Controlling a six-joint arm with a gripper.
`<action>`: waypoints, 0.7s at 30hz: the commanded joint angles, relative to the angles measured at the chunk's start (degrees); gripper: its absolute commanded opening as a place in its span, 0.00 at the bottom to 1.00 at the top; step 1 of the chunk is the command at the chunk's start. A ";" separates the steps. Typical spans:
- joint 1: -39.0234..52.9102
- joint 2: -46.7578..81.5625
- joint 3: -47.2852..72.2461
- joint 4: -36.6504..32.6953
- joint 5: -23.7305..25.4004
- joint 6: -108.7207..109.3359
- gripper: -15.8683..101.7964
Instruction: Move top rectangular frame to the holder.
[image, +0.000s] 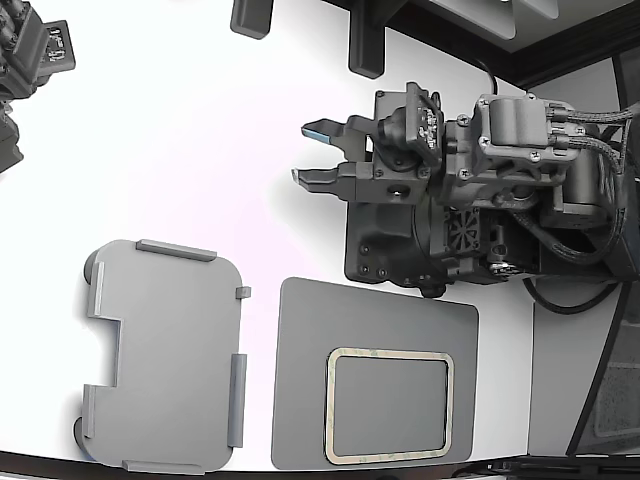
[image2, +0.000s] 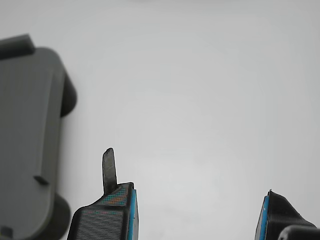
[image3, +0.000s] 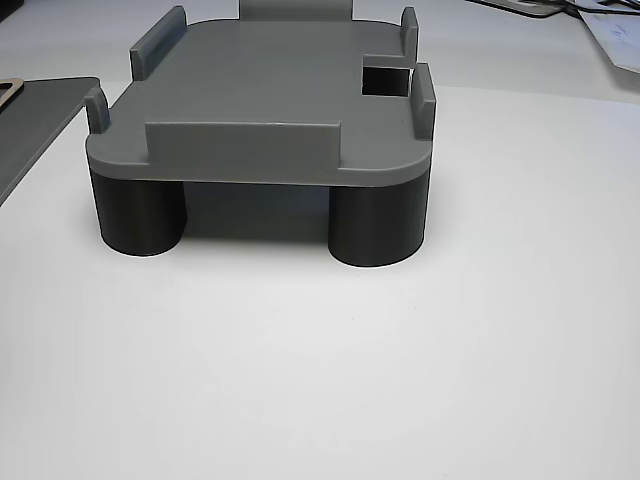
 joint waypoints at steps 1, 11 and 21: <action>-0.44 1.32 0.79 -14.15 1.05 -0.88 0.98; -0.26 0.18 -0.26 -14.24 0.97 -1.58 0.98; 24.52 -20.74 -24.17 4.48 16.52 12.04 0.98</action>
